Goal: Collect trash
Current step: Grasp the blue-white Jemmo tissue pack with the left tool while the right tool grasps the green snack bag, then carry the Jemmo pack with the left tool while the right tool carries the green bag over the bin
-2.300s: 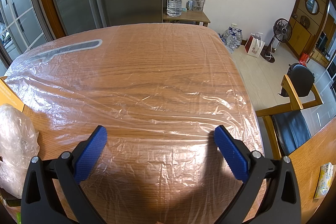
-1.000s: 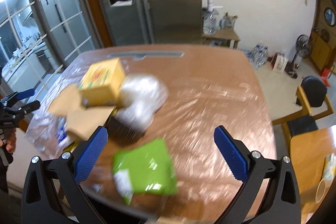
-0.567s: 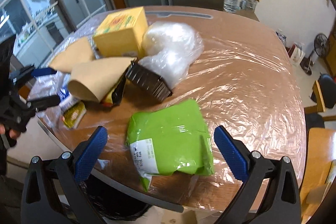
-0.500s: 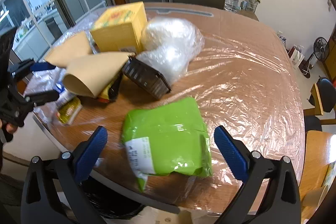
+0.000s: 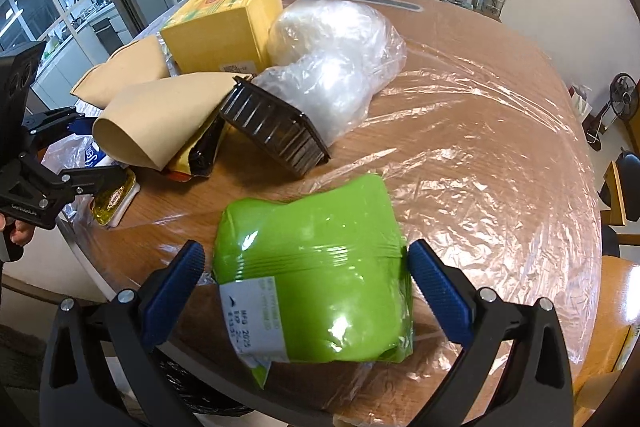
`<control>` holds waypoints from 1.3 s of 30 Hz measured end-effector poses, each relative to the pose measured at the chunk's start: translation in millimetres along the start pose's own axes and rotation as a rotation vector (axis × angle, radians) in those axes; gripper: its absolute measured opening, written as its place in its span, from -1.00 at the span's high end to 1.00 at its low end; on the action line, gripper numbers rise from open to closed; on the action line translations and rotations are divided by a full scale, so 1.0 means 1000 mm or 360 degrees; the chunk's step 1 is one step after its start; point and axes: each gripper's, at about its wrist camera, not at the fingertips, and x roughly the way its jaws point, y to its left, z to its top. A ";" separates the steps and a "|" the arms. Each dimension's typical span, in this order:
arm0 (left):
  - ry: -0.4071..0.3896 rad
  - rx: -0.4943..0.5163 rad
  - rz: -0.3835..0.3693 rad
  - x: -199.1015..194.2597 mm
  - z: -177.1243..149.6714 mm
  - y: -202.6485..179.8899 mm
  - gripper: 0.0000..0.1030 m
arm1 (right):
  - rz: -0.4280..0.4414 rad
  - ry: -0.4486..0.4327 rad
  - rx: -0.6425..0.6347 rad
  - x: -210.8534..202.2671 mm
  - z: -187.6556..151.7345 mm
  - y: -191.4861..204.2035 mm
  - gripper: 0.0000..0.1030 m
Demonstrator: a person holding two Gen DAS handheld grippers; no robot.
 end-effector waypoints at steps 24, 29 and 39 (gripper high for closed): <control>-0.0069 -0.0017 -0.0069 -0.036 -0.003 -0.004 0.02 | 0.0079 -0.0111 0.0079 -0.022 0.001 -0.001 -0.50; -0.0107 -0.0048 -0.0057 -0.054 -0.013 -0.001 0.02 | 0.0089 -0.0166 0.0071 -0.035 0.004 0.003 -0.50; -0.0176 -0.0125 -0.0044 -0.080 -0.030 0.005 0.02 | 0.0139 -0.0215 0.0087 -0.054 -0.003 0.010 -0.50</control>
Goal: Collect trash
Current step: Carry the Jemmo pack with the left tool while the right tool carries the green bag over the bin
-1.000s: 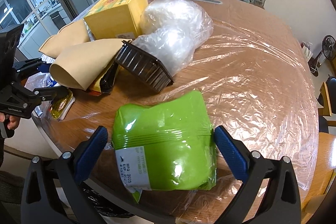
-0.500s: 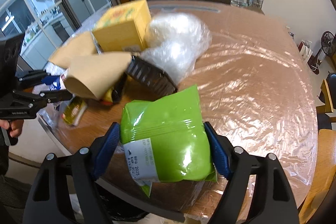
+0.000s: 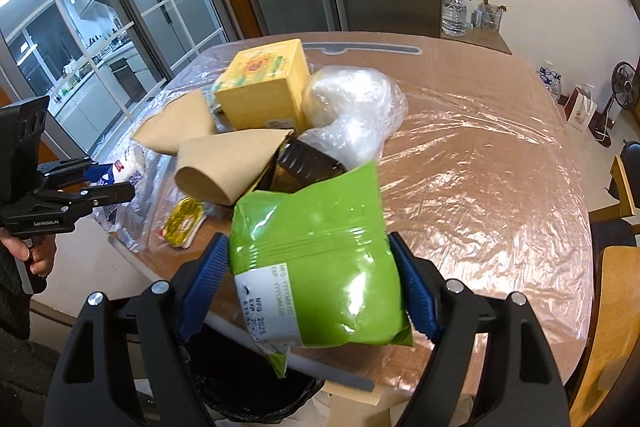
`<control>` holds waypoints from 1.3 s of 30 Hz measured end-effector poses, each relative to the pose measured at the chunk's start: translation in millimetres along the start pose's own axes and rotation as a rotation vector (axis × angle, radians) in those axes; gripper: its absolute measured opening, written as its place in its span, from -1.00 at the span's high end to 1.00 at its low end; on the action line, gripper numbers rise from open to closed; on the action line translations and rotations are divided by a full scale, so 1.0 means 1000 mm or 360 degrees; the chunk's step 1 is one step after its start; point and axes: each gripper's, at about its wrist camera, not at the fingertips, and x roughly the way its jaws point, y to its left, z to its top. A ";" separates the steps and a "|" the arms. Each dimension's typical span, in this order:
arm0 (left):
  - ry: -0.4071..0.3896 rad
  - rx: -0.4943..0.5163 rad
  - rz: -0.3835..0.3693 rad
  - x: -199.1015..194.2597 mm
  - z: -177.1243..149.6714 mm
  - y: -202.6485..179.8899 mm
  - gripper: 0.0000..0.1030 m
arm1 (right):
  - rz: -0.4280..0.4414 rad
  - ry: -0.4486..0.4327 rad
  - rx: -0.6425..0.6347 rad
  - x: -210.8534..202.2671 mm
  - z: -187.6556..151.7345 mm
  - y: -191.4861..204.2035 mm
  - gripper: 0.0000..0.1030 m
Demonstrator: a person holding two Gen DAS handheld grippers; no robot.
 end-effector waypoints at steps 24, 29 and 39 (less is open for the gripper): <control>0.0168 0.0173 -0.0144 -0.018 -0.075 -0.064 0.02 | 0.0316 0.0141 -0.0181 -0.035 -0.074 0.060 -0.50; 0.0269 0.0206 -0.0160 -0.006 -0.096 -0.071 0.02 | 0.0346 0.0224 -0.0205 -0.027 -0.093 0.064 -0.50; 0.0408 0.0203 -0.0116 0.037 -0.123 -0.066 0.02 | 0.0313 0.0376 -0.0166 0.018 -0.123 0.064 -0.50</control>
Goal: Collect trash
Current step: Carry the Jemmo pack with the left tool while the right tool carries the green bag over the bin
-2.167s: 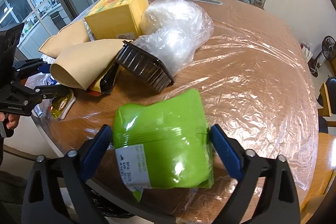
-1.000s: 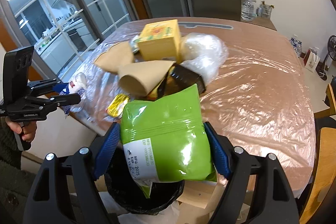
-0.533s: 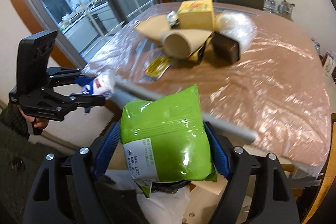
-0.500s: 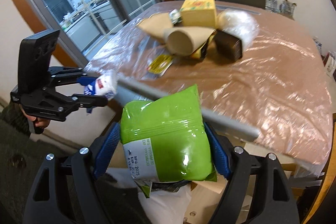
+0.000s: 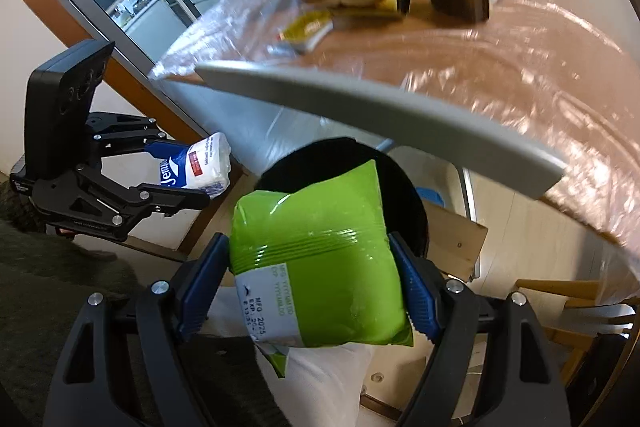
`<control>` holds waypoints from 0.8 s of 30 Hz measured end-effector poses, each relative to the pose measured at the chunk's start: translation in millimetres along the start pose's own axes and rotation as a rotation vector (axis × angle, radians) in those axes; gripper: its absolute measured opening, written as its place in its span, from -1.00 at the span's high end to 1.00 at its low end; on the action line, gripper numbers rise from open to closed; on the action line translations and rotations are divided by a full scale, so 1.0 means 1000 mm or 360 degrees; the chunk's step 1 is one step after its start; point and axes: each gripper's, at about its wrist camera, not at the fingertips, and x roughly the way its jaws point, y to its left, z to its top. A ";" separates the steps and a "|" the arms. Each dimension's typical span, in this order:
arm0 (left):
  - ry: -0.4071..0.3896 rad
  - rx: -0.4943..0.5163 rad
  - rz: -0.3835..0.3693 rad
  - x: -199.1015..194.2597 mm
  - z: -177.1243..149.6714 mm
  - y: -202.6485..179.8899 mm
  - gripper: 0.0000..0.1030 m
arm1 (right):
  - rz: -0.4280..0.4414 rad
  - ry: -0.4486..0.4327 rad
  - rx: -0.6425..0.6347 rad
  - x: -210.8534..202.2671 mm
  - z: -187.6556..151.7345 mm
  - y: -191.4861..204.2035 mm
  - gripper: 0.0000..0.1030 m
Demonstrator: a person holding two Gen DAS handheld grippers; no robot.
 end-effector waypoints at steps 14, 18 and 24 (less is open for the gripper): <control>0.0075 -0.0088 0.0182 0.063 0.001 0.023 0.02 | -0.0161 0.0067 0.0102 0.067 -0.003 -0.012 -0.50; 0.0082 -0.0081 0.0198 0.074 0.002 0.019 0.02 | -0.0171 0.0051 0.0142 0.073 -0.002 -0.018 -0.50; 0.0099 -0.0060 0.0210 0.085 0.001 0.018 0.02 | -0.0212 0.0063 0.0099 0.085 -0.002 -0.012 -0.51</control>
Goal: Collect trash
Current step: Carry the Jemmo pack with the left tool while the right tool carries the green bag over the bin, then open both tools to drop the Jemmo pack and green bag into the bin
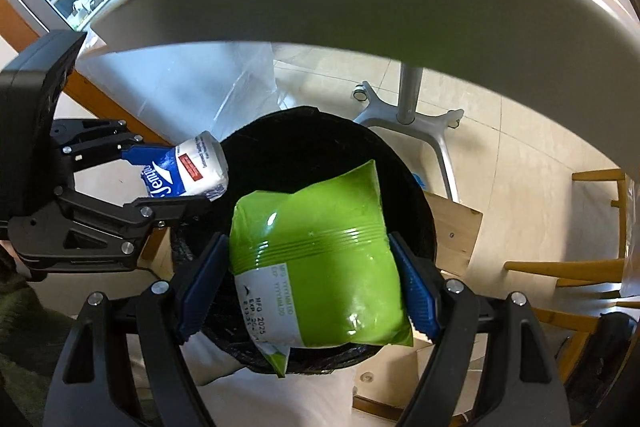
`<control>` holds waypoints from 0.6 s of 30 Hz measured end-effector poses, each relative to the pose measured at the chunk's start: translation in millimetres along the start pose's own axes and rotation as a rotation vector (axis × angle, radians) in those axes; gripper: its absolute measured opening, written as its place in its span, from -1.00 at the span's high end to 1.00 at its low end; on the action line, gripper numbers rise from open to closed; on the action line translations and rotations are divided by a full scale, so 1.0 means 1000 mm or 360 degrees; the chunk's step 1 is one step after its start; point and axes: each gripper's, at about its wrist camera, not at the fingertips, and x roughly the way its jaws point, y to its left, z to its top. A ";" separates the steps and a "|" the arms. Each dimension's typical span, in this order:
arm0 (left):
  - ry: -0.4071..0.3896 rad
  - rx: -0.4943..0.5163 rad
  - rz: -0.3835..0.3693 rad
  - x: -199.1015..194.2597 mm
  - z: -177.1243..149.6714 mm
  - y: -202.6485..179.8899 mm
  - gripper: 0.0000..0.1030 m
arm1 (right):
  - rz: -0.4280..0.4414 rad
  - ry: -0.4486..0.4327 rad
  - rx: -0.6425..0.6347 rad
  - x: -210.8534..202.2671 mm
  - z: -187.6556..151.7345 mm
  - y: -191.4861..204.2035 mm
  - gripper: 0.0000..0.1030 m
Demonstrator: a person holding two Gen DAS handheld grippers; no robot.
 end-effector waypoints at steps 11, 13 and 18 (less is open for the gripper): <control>0.0025 0.0031 0.0031 0.013 0.001 -0.009 0.02 | -0.0058 0.0040 -0.0009 0.017 -0.002 0.010 -0.51; 0.0027 0.0031 0.0026 0.015 0.001 -0.007 0.02 | -0.0066 0.0045 -0.0003 0.019 -0.001 0.008 -0.51; 0.0010 0.0049 -0.0005 0.016 -0.001 -0.007 -0.06 | -0.0080 0.0054 0.0020 0.022 0.000 0.006 -0.52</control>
